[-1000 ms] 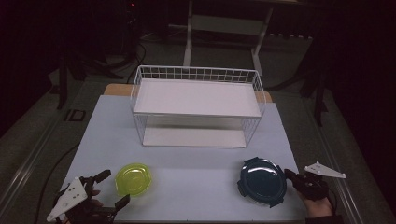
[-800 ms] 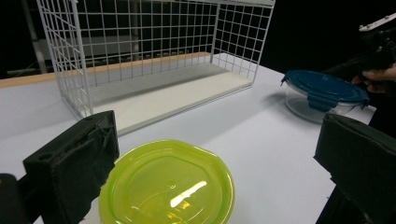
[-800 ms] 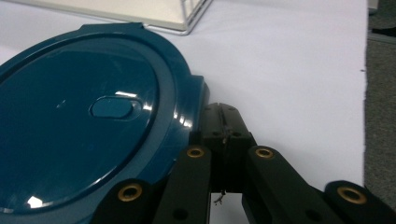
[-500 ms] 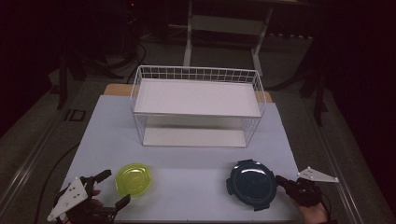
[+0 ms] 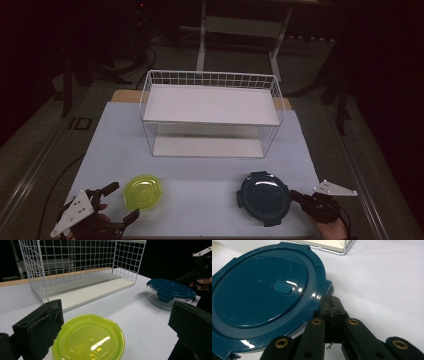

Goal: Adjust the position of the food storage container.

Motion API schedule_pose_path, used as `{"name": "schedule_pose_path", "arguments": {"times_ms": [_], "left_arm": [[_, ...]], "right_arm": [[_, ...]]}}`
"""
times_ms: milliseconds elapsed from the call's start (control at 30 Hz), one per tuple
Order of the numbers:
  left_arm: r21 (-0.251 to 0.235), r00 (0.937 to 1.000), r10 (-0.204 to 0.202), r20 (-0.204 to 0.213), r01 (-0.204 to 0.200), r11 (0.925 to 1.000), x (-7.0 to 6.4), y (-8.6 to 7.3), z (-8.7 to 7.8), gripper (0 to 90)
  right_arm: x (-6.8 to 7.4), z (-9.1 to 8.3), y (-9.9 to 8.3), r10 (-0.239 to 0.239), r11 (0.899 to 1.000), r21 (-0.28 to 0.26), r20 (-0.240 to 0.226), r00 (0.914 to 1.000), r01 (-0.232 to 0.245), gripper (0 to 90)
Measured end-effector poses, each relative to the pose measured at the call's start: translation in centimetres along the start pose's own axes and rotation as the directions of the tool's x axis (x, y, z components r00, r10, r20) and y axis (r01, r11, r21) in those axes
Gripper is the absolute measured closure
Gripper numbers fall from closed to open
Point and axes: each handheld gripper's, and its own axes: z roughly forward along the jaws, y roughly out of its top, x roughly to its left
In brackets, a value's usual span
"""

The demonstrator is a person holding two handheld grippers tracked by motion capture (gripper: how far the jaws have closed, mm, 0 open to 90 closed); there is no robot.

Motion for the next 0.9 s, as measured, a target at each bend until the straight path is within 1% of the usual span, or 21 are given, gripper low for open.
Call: {"name": "schedule_pose_path", "arguments": {"times_ms": [133,167,233,367,500,633,733,800,900], "left_arm": [[0.003,1.0,0.006,0.003,-0.006,1.0,-0.2,0.1,0.2,0.0],[0.005,0.9999,0.01,0.003,-0.01,0.9999,-0.2,0.1,0.1,0.0],[0.004,1.0,0.006,0.003,-0.006,1.0,-0.1,0.0,0.1,0.0],[0.0,1.0,0.001,0.002,-0.001,1.0,0.0,0.0,0.1,0.0],[0.004,1.0,0.007,0.005,-0.007,1.0,-0.1,0.1,0.2,0.0],[0.003,1.0,0.007,0.005,-0.007,1.0,-0.1,0.1,0.1,0.0],[0.0,1.0,0.007,0.006,-0.007,1.0,-0.1,0.1,0.2,0.0],[0.001,1.0,0.007,0.006,-0.007,1.0,-0.1,0.2,0.2,0.0],[0.006,0.9999,0.012,0.009,-0.012,0.9999,-0.2,0.2,0.3,0.0]], "right_arm": [[0.1,0.2,0.0,0.003,1.0,0.001,0.002,1.0,-0.003,90.0],[0.2,0.2,0.0,0.002,1.0,0.0,-0.004,1.0,-0.002,90.0],[0.4,0.3,0.0,0.003,1.0,0.001,-0.016,0.9999,-0.003,90.0],[0.8,0.3,0.0,-0.003,1.0,0.003,-0.028,0.9996,0.003,90.0],[1.3,0.6,0.1,-0.008,1.0,0.008,-0.042,0.9991,0.009,90.0],[1.8,1.1,0.4,-0.017,1.0,0.013,-0.067,0.9976,0.018,90.0],[2.1,1.3,0.7,-0.029,0.999,0.018,-0.076,0.9967,0.031,90.0],[2.3,1.5,0.7,-0.026,0.999,0.019,-0.087,0.9959,0.028,90.0],[2.6,1.6,0.8,-0.044,0.999,0.022,-0.086,0.9953,0.046,90.0]]}}
